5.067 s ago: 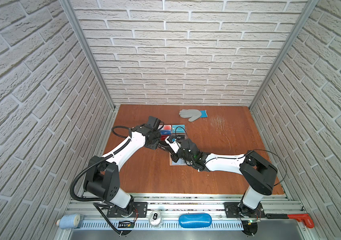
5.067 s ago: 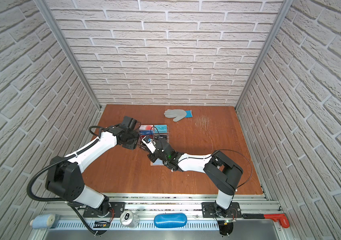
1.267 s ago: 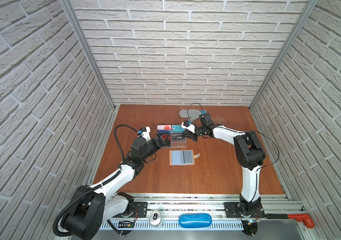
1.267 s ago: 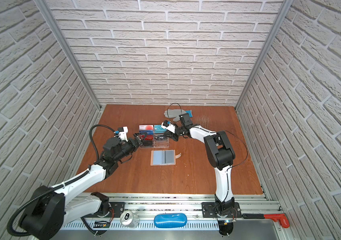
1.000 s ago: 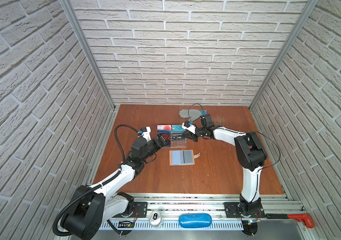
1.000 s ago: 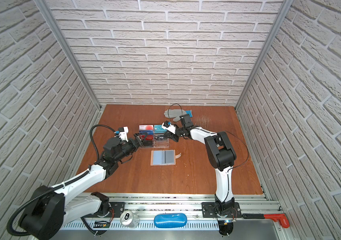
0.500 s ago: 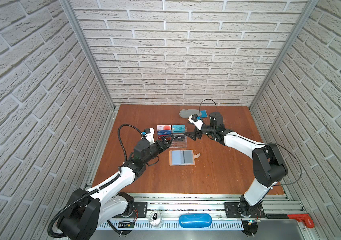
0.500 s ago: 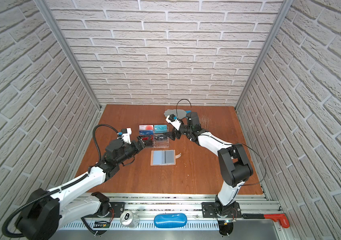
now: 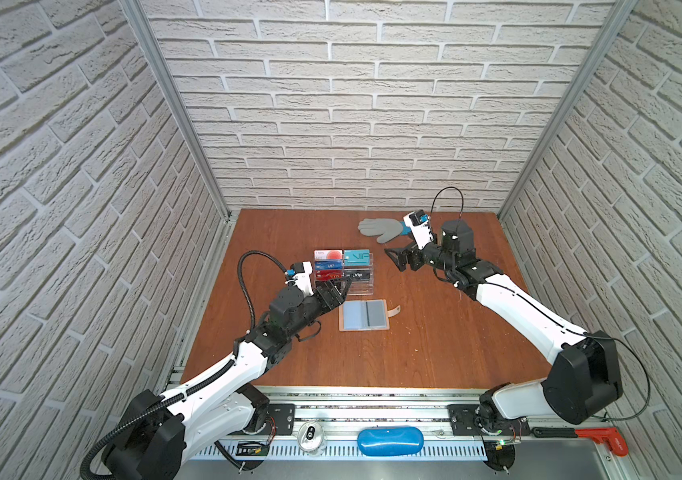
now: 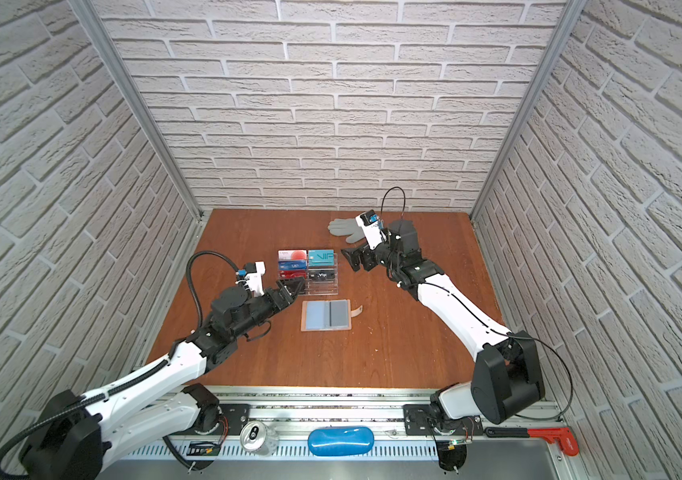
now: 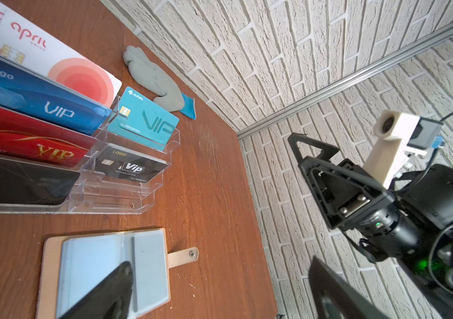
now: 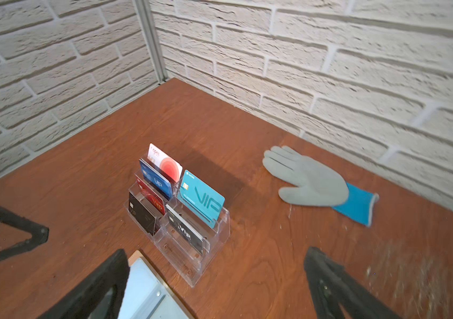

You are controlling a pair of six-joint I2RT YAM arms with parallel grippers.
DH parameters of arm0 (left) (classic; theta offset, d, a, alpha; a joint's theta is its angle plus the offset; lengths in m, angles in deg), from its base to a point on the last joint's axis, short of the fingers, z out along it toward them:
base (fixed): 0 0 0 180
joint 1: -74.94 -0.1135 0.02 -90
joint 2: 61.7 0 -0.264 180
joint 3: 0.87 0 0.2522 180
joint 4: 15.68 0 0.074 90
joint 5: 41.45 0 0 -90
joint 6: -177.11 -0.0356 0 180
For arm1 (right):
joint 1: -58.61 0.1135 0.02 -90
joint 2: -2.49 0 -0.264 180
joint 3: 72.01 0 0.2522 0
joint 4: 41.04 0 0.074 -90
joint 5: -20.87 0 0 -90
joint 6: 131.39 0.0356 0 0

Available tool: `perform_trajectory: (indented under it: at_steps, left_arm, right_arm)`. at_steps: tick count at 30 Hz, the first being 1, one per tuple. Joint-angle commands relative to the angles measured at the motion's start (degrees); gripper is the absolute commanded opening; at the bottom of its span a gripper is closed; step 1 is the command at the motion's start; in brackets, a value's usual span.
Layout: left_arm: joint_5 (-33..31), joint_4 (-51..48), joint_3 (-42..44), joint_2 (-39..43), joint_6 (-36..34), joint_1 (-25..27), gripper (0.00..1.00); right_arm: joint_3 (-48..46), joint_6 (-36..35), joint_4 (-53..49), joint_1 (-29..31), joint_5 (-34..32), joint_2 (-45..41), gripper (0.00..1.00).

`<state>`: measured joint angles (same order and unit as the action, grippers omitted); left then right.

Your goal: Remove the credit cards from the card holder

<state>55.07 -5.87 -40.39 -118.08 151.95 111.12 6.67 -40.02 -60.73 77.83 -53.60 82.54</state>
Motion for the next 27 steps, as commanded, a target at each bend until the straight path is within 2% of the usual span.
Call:
perform_trajectory:
  at_steps: [1, 4, 8, 13, 18, 27]
  left_arm:
    - [-2.8, 0.1, 1.1, 1.3, -2.0, 1.4, 0.98]
    - [-3.9, 0.2, 1.8, 1.1, -2.6, 2.7, 0.98]
    - [-4.6, 0.7, 2.4, -1.0, -3.6, 4.2, 0.98]
    - [-2.7, 4.8, 3.8, -5.8, -3.8, 4.7, 0.98]
    - [0.4, 7.4, 3.6, -10.3, -4.5, 4.7, 0.98]
    - [-1.9, 6.4, 5.0, -11.8, -5.4, 4.7, 0.98]
  right_arm:
    - [-0.1, 12.4, -10.0, -0.2, -5.5, -5.9, 1.0]
    - [-4.1, 15.9, -9.6, -0.4, -5.4, -10.6, 1.0]
    - [-6.1, 16.1, -13.1, -0.3, -5.1, -12.1, 1.0]
    - [-7.5, 17.3, -16.7, 0.1, -2.4, -7.6, 1.0]
    - [-11.5, 18.1, -15.0, 2.6, -5.0, -2.3, 1.0]
    - [-12.9, 18.4, -10.6, 8.9, -7.6, 4.1, 1.0]
